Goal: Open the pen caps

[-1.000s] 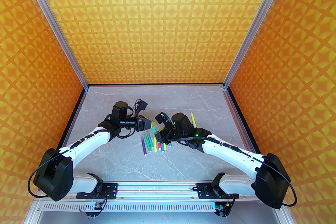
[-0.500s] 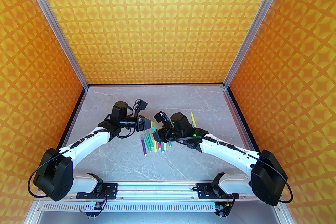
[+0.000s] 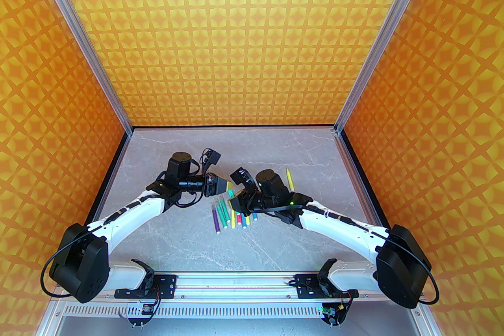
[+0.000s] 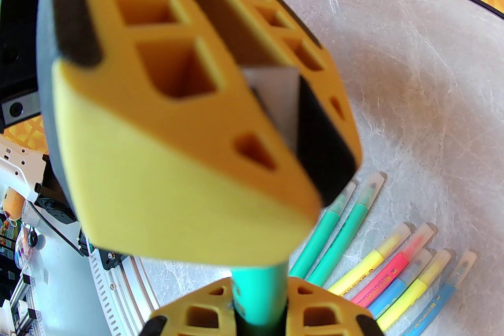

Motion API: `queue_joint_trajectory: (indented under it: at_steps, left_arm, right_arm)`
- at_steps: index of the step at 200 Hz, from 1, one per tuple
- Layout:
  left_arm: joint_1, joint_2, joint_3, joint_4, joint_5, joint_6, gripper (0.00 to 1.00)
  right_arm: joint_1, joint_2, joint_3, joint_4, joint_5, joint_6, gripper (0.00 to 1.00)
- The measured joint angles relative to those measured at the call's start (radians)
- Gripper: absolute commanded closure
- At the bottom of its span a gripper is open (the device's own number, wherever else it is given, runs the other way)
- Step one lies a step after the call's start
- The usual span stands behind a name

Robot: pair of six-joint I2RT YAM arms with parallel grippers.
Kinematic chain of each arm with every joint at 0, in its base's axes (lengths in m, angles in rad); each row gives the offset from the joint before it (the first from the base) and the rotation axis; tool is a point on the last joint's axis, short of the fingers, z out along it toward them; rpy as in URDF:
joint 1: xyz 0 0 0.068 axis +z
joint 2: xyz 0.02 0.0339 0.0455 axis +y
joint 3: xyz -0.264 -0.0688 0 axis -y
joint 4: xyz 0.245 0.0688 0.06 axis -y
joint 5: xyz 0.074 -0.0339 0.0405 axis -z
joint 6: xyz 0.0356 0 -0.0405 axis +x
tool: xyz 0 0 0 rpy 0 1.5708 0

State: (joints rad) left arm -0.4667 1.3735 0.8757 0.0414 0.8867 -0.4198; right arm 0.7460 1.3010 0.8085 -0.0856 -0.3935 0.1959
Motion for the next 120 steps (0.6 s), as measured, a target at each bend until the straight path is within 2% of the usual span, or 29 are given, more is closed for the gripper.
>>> queue_joint_trajectory:
  at_steps: [120]
  left_arm:
    - [0.017, 0.000, -0.026, 0.095, -0.005, -0.184, 1.00]
  right_arm:
    - [-0.002, -0.078, -0.118, 0.177, 0.051, 0.000, 1.00]
